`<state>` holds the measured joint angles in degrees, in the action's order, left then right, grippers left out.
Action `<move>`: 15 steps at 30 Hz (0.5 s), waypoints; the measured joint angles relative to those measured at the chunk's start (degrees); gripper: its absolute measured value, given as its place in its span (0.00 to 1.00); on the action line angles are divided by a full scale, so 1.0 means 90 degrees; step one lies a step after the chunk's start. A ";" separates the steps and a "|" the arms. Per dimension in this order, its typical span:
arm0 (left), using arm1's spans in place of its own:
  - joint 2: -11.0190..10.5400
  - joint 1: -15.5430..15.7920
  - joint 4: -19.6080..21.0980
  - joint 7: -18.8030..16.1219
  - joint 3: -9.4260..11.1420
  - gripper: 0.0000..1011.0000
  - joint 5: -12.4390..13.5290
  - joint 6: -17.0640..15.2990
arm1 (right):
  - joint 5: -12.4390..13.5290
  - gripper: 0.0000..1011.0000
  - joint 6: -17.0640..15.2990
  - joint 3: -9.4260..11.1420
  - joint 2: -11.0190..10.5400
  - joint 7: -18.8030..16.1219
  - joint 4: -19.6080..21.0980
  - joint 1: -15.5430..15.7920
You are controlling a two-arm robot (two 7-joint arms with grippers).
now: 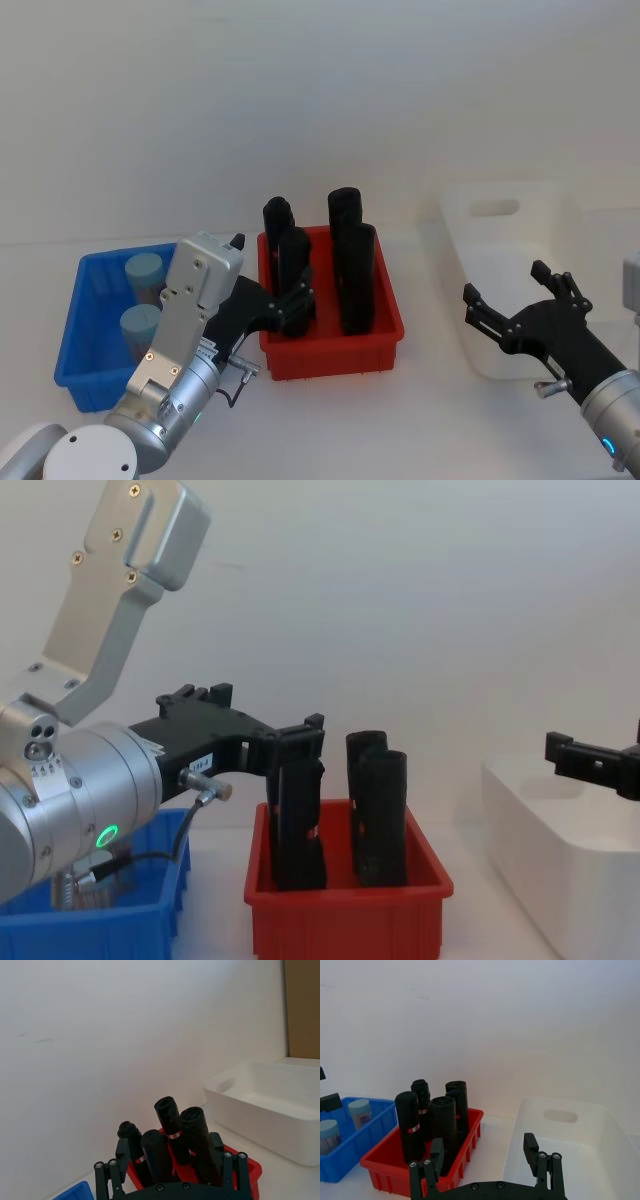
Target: Pick the cotton swabs from the blue box and place them into the white box.
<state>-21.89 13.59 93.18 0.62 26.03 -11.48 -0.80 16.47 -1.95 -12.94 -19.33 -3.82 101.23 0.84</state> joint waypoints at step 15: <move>0.0000 0.0000 0.0000 0.0000 0.0000 0.99 0.0000 0.0000 | 0.0000 0.99 0.0000 0.0000 0.0000 0.0000 0.0000 0.0000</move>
<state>-21.90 13.59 93.18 0.62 26.02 -11.48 -0.80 16.47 -1.95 -12.94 -19.33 -3.82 101.23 0.84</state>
